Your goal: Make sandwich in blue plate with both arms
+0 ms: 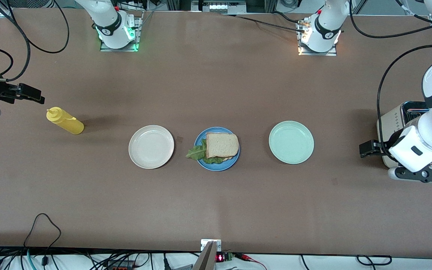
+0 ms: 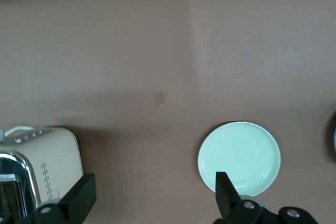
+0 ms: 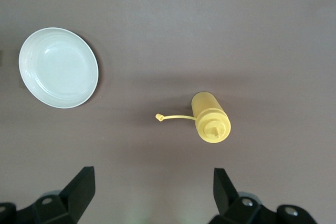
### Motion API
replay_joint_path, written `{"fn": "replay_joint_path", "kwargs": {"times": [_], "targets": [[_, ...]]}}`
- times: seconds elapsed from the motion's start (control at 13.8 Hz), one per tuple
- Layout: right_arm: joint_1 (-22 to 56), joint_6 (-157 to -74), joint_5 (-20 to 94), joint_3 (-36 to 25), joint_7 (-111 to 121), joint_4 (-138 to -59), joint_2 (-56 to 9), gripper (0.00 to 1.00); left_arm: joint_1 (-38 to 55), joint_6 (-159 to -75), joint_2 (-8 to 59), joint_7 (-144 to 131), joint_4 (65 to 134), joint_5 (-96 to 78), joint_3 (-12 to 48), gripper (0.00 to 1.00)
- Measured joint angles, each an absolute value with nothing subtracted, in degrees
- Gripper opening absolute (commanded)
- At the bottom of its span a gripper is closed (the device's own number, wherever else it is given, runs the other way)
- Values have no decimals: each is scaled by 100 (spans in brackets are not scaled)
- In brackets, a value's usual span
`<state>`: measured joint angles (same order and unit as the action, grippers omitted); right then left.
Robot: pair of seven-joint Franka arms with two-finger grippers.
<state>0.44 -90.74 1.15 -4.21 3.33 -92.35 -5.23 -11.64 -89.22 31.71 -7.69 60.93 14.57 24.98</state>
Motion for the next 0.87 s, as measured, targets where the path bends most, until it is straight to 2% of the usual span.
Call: {"fn": "replay_joint_path", "kwargs": {"times": [0.14, 0.29, 0.51, 0.87], "targets": [[44, -9073, 116, -421, 334, -9235, -523, 100, -485, -8899, 2917, -486, 6157, 483, 1201, 100], [45, -9073, 116, -420, 335, -9235, -523, 100, -74, -9074, 2602, -181, 6446, -25, 326, 100], [44, -9073, 116, -421, 335, -9236, -523, 100, -38, -9198, 1847, -27, 7224, -79, 61, 100], [44, -9073, 116, -421, 335, -9236, -523, 100, -37, -9008, 837, -21, 8359, -79, 22, 100]]}}
